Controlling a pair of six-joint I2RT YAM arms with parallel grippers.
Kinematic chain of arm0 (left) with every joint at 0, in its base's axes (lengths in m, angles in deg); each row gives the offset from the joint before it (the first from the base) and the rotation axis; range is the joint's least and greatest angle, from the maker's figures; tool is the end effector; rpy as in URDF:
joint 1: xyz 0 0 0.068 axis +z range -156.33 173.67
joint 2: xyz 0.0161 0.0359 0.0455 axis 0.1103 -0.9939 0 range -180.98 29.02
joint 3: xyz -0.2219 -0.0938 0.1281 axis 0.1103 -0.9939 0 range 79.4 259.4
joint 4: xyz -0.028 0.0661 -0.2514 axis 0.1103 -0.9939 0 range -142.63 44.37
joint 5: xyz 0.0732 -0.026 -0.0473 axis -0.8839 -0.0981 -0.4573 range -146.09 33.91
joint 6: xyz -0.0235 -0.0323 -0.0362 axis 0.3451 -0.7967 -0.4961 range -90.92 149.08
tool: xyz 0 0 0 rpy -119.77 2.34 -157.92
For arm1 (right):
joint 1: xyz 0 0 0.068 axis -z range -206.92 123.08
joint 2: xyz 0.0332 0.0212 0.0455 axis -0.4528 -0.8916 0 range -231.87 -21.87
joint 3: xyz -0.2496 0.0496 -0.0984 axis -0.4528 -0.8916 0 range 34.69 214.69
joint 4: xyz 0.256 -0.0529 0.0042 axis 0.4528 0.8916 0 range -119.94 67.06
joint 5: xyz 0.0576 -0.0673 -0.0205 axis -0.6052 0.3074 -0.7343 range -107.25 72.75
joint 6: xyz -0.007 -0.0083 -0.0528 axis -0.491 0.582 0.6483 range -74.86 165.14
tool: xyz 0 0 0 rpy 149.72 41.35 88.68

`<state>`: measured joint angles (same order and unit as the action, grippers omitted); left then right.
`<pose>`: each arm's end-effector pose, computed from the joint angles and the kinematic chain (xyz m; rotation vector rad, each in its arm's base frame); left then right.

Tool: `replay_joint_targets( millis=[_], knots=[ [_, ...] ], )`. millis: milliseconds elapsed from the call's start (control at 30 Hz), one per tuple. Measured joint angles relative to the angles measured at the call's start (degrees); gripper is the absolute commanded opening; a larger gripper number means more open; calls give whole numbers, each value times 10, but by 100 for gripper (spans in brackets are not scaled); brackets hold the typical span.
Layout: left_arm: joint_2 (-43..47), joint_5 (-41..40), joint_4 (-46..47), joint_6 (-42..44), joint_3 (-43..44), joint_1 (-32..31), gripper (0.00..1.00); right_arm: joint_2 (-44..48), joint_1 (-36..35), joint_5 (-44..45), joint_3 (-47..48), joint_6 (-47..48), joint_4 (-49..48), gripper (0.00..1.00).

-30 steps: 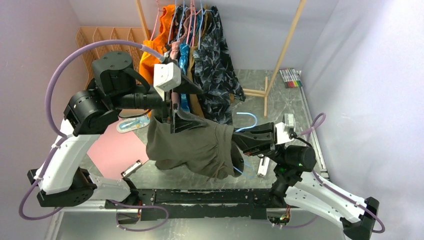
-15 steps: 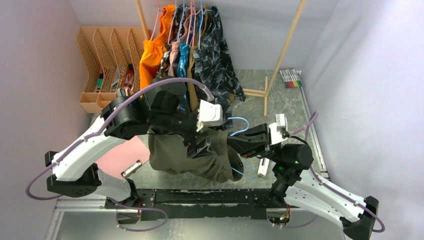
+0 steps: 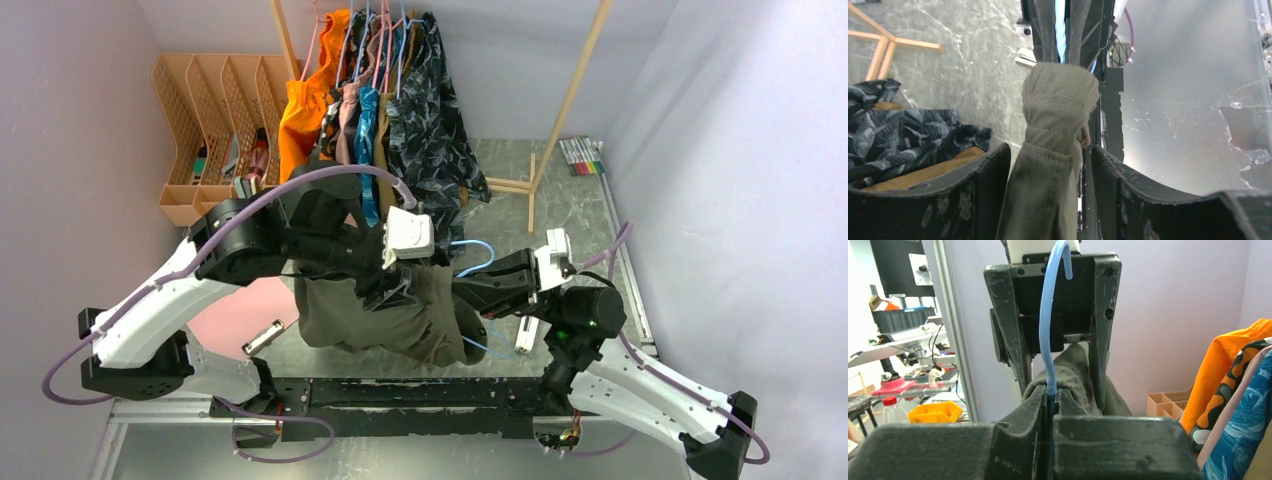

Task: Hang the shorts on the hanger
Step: Hang the shorts on the hanger.

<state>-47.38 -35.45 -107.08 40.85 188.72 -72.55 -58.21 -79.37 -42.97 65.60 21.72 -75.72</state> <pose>0.0794 -0.2112 0.5024 1.5428 1.5337 -0.9386 0.0717 0.1186 0.3753 -0.6798 0.7881 1.4086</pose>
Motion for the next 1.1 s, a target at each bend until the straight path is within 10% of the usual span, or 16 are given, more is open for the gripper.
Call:
replay_joint_targets(
  millis=[200,333,467,700,1100],
  knots=[
    [-9,2,-11,-2,-9,0,43,-14,0,-16,11,-8,0,0],
    [-9,6,-11,-3,-9,0,11,-18,2,-26,17,-8,6,0],
    [-4,13,-14,1,-14,0,7,-22,4,-36,23,-10,15,2],
    [43,-13,31,-11,-73,-2,7,-22,3,-41,61,-3,97,95],
    [217,-187,116,-61,-208,-1,7,-2,3,159,296,46,409,100]
  ],
)
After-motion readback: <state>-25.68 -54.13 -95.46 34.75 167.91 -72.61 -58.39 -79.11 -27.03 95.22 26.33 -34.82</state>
